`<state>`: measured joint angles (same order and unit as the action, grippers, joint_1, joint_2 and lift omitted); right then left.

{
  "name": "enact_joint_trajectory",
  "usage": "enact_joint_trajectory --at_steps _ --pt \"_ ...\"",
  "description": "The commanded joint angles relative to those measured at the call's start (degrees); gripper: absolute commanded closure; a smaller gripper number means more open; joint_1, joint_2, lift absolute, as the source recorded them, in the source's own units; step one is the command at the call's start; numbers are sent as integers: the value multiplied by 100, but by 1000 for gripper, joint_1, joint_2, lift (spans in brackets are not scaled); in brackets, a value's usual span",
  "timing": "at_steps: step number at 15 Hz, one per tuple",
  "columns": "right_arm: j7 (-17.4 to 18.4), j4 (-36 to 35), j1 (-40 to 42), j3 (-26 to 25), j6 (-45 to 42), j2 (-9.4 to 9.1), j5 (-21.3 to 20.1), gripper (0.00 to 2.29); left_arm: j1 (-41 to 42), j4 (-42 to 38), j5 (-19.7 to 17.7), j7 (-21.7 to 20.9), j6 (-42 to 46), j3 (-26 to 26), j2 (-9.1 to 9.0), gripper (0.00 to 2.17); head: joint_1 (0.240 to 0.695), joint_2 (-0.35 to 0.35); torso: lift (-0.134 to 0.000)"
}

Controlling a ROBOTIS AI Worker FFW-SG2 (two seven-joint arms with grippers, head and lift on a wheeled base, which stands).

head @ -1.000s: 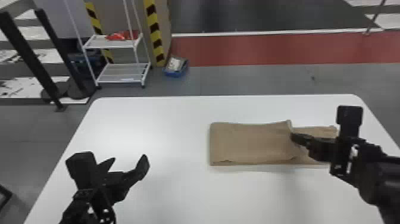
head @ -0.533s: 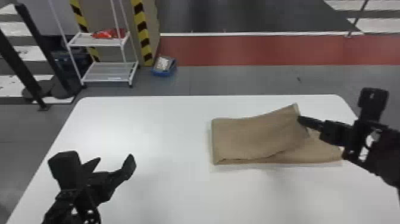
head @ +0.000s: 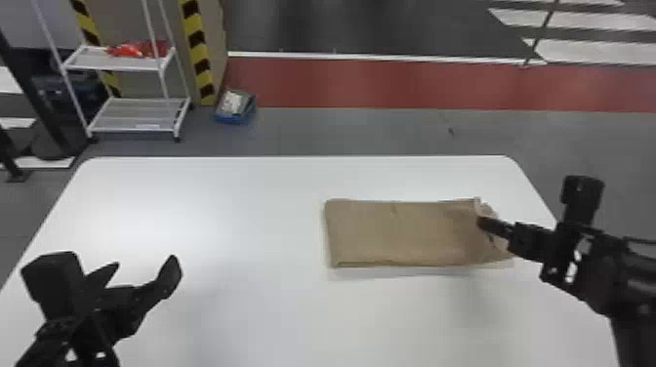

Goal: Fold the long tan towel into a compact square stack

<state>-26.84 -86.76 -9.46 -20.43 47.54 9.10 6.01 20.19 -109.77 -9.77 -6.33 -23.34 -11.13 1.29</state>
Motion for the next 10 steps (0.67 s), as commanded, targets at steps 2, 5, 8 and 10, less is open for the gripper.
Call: enact_joint_trajectory --at_steps 2,5,8,10 --pt "-75 -579 -4 -146 287 13 296 1389 -182 220 36 9 -18 32 -6 36 695 -69 -57" --pt "-102 -667 -215 -392 550 206 252 1389 -182 220 28 -9 -35 -3 29 36 695 -73 -57" --pt "-163 -122 -188 -357 164 241 -135 1389 -173 281 28 -53 -35 -29 38 36 695 -96 -57" --pt "-163 414 -311 -295 41 276 -434 1173 -165 281 28 -114 -35 -29 29 36 695 -111 -57"
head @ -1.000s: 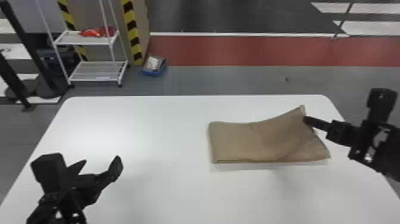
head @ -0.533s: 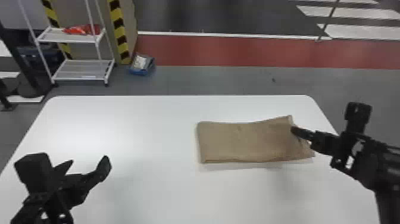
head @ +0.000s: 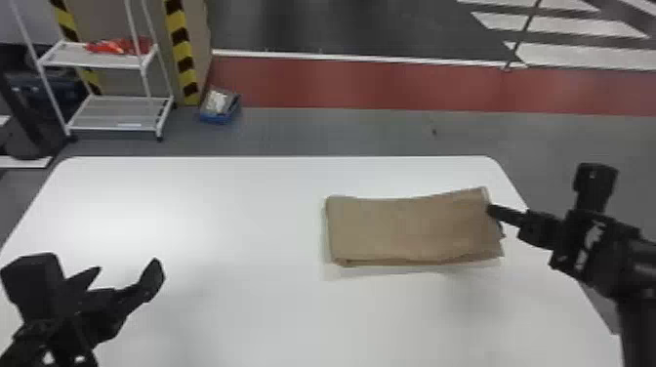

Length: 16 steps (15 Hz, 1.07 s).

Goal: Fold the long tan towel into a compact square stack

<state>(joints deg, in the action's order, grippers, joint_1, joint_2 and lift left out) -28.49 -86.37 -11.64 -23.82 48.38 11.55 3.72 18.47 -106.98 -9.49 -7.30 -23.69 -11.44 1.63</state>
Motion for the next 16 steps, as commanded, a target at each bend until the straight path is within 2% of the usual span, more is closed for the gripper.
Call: enact_joint_trajectory --at_steps 1,2,3,5,6,8,10,12,14,16 --pt "36 613 -225 115 133 32 -495 468 7 -8 0 -17 0 1 -5 36 695 -117 -57" --pt "186 674 -251 176 115 -30 -803 -2 7 -25 0 -17 0 10 -14 36 695 -122 -57" --pt "458 595 -137 88 -395 -153 -935 -2 -2 -43 9 -8 0 45 -22 36 695 -126 -57" --pt "845 252 188 18 -1414 -197 -908 56 -63 -25 61 27 0 124 -40 36 695 -154 -57" --pt "871 191 232 -35 -1766 -206 -856 60 -125 19 70 54 18 186 -40 36 695 -165 -57" --pt "871 41 426 -281 -2082 -206 -337 60 -160 28 70 71 71 344 -49 36 695 -182 -57" --pt "687 41 522 -413 -1941 -206 -65 73 -169 45 79 80 158 467 -49 36 695 -206 -57" --pt "45 41 821 -430 -2064 -206 296 103 -169 168 79 80 545 520 -49 36 695 -219 -57" --pt "-438 -73 1146 -272 -2100 -355 621 161 -169 247 114 212 967 529 -49 36 695 -199 -57" --pt "-579 -389 1463 150 -2223 -584 595 404 -151 221 132 282 985 406 -40 36 695 -159 -57"
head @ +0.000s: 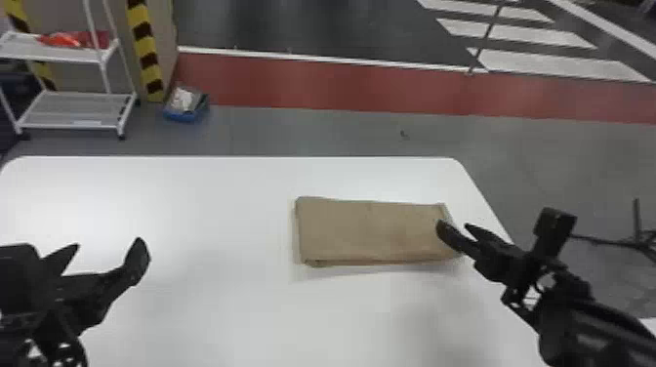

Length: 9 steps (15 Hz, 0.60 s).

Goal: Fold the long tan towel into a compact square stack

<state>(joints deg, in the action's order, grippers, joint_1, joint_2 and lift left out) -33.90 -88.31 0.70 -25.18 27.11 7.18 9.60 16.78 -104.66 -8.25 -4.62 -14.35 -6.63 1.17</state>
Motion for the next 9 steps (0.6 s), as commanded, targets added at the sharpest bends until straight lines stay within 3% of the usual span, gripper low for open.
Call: enact_joint_trajectory --at_steps 1,2,3,4,5,7,9 --pt "-72 -240 308 593 -149 -164 -2 832 54 -37 -1 5 68 -190 6 36 695 -137 -57" --pt "-72 -231 299 839 -131 -164 -54 1517 115 -81 -1 5 103 -251 14 36 695 -105 -57" --pt "-72 -213 299 1111 -307 -173 -160 1912 229 -152 -10 -4 261 -322 6 36 695 -42 -57" --pt "-72 -116 299 1331 -641 -182 -239 2017 317 -187 -10 -4 419 -366 6 36 695 -42 -57" --pt "-2 112 211 1577 -975 -208 -441 2017 379 -239 -28 -4 507 -401 6 36 695 24 -57" --pt "95 631 -53 1771 -1186 -384 -749 2017 449 -257 -45 -22 577 -480 6 36 695 75 -57" --pt "402 824 -105 1920 -1326 -507 -1021 2017 511 -319 -54 -39 595 -524 6 36 695 120 -57"
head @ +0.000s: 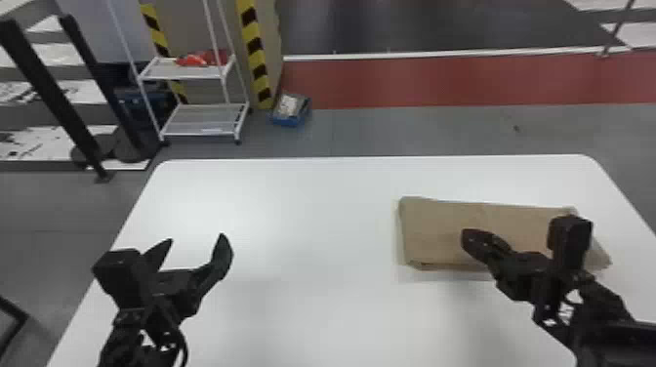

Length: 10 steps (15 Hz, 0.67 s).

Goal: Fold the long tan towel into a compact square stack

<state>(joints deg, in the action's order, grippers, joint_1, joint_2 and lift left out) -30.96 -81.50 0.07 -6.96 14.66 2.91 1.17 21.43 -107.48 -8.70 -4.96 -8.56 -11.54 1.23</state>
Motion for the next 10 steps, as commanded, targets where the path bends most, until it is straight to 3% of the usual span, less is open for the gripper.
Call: enact_joint_trajectory --at_steps 1,3,10 --pt "248 179 -51 142 -64 -106 -196 2017 45 -36 -9 -23 34 -41 0 36 695 120 -57" --pt "433 187 -42 204 94 -106 -232 2017 45 -36 -9 -32 52 -41 9 36 695 138 -57" --pt "468 293 -156 635 622 -273 -161 2017 36 -36 -9 -32 52 38 -9 36 695 163 -57"
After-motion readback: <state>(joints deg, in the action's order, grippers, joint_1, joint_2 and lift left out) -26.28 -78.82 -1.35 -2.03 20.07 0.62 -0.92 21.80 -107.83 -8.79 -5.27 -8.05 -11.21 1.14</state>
